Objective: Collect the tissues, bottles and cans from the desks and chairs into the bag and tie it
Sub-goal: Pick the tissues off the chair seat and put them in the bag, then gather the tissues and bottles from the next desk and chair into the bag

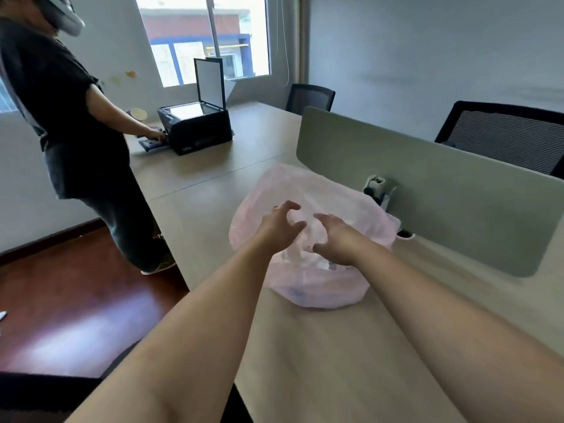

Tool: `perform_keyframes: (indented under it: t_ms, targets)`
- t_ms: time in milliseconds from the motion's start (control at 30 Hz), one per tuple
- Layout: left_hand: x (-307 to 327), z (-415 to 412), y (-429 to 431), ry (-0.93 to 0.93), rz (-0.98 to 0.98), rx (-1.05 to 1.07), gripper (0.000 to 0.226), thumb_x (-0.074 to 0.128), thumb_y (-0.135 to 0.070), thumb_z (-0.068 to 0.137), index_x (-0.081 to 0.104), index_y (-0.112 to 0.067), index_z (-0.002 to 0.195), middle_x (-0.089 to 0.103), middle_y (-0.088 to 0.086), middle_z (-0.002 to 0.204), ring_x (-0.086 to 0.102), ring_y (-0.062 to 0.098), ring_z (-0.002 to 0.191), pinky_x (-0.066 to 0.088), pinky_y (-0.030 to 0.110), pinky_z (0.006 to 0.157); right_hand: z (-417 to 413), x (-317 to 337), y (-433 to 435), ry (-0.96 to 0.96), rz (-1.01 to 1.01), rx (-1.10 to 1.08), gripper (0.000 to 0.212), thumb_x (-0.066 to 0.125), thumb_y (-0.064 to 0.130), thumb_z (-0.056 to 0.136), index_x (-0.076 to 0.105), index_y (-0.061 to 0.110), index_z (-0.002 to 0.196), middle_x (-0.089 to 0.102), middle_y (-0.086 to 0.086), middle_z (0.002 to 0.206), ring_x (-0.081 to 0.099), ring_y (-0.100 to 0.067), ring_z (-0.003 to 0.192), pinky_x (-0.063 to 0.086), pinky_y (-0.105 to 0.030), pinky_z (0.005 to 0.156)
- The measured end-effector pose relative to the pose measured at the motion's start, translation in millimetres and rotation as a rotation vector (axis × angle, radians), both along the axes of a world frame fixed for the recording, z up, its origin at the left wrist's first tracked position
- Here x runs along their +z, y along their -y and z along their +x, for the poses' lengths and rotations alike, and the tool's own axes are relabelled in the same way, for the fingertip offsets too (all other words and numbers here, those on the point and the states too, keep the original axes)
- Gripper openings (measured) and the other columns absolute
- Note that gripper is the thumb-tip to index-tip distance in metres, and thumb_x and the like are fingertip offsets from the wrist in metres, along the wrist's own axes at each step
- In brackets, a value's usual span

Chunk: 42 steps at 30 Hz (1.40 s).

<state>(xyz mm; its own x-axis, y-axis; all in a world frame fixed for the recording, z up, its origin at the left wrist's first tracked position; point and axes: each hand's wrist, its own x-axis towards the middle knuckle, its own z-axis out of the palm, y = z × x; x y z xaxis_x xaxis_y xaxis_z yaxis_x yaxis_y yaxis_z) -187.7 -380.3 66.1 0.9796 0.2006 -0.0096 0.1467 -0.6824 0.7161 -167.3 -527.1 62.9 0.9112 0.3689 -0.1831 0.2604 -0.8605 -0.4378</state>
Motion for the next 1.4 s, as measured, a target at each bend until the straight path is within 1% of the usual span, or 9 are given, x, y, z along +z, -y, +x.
perform_keyframes:
  t_ms: [133, 267, 433, 667, 933, 1100, 1200, 1267, 1400]
  targets:
    - [11, -16, -10, 0.056, 0.190, -0.050, 0.044, 0.055, -0.040, 0.090, 0.045, -0.041, 0.133, 0.032, -0.008, 0.153, 0.061, 0.024, 0.113, 0.048, 0.036, 0.097, -5, 13, 11, 0.197, 0.004, 0.007, 0.067, 0.042, 0.031, 0.093, 0.010, 0.039, 0.151, 0.007, 0.004, 0.161, 0.037, -0.026, 0.138, 0.036, -0.036, 0.107]
    - [29, -47, -20, 0.119, 0.199, -0.058, 0.031, 0.054, -0.032, 0.091, 0.057, -0.039, 0.121, 0.045, -0.011, 0.145, 0.071, 0.020, 0.074, 0.049, 0.030, 0.092, -30, 32, 10, 0.310, 0.185, -0.039, 0.054, 0.038, 0.021, 0.094, 0.030, 0.030, 0.147, 0.022, 0.004, 0.158, 0.037, -0.024, 0.138, 0.035, -0.035, 0.105]
    - [41, -114, -42, 0.136, 0.276, -0.080, 0.023, 0.051, -0.029, 0.091, 0.065, -0.033, 0.108, 0.064, -0.006, 0.118, 0.059, 0.020, 0.103, 0.043, 0.027, 0.083, -108, 35, -3, 0.327, 0.456, -0.131, 0.037, 0.043, 0.018, 0.091, 0.053, 0.021, 0.126, 0.054, -0.003, 0.134, 0.058, -0.021, 0.100, 0.043, -0.030, 0.086]
    - [25, -273, -129, -0.076, 0.469, -0.222, 0.023, 0.056, -0.027, 0.089, 0.064, -0.024, 0.110, 0.053, 0.005, 0.117, 0.054, 0.023, 0.111, 0.041, 0.030, 0.098, -289, -3, -78, 0.131, 0.498, -0.143, 0.023, 0.050, 0.019, 0.090, 0.062, 0.016, 0.110, 0.062, -0.008, 0.096, 0.059, -0.027, 0.094, 0.037, -0.024, 0.075]
    - [16, -445, -252, -0.156, 0.630, 0.028, 0.025, 0.058, -0.034, 0.086, 0.065, -0.030, 0.109, 0.055, 0.003, 0.123, 0.051, 0.024, 0.118, 0.043, 0.039, 0.099, -467, 22, -188, -0.019, 0.526, 0.135, 0.024, 0.049, 0.033, 0.093, 0.062, 0.021, 0.110, 0.065, 0.004, 0.106, 0.057, -0.011, 0.090, 0.041, -0.023, 0.078]
    - [-16, -491, -270, -0.198, 0.587, 0.139, 0.040, 0.057, -0.036, 0.087, 0.058, -0.023, 0.124, 0.046, 0.006, 0.136, 0.037, 0.026, 0.132, 0.035, 0.036, 0.105, -532, 8, -222, -0.194, 0.337, 0.240, 0.056, 0.052, 0.058, 0.085, 0.050, 0.024, 0.130, 0.056, -0.001, 0.129, 0.054, -0.018, 0.118, 0.044, -0.033, 0.100]
    - [-37, -499, -264, -0.107, 0.409, 0.149, 0.030, 0.051, -0.021, 0.090, 0.066, -0.012, 0.115, 0.054, 0.012, 0.130, 0.030, 0.024, 0.137, 0.008, 0.033, 0.120, -561, -16, -225, -0.087, -0.032, 0.319, 0.081, 0.055, 0.061, 0.082, 0.024, 0.024, 0.147, 0.045, -0.005, 0.139, 0.049, -0.027, 0.125, 0.044, -0.040, 0.100]
    - [-43, -499, -261, -0.024, 0.304, 0.194, 0.027, 0.049, -0.015, 0.089, 0.071, -0.010, 0.105, 0.058, 0.014, 0.125, 0.031, 0.022, 0.137, -0.008, 0.031, 0.120, -571, -30, -226, 0.161, -0.196, 0.333, 0.070, 0.053, 0.045, 0.089, 0.023, 0.019, 0.147, 0.050, -0.008, 0.132, 0.055, -0.032, 0.116, 0.046, -0.039, 0.088]
    - [-47, -486, -253, -0.048, 0.278, 0.309, 0.030, 0.051, -0.032, 0.088, 0.071, -0.018, 0.105, 0.054, 0.009, 0.130, 0.004, 0.027, 0.147, -0.005, 0.032, 0.121, -562, -37, -226, 0.343, -0.155, 0.311, 0.030, 0.047, 0.031, 0.095, 0.046, 0.014, 0.118, 0.062, -0.008, 0.111, 0.063, -0.033, 0.099, 0.037, -0.033, 0.066]
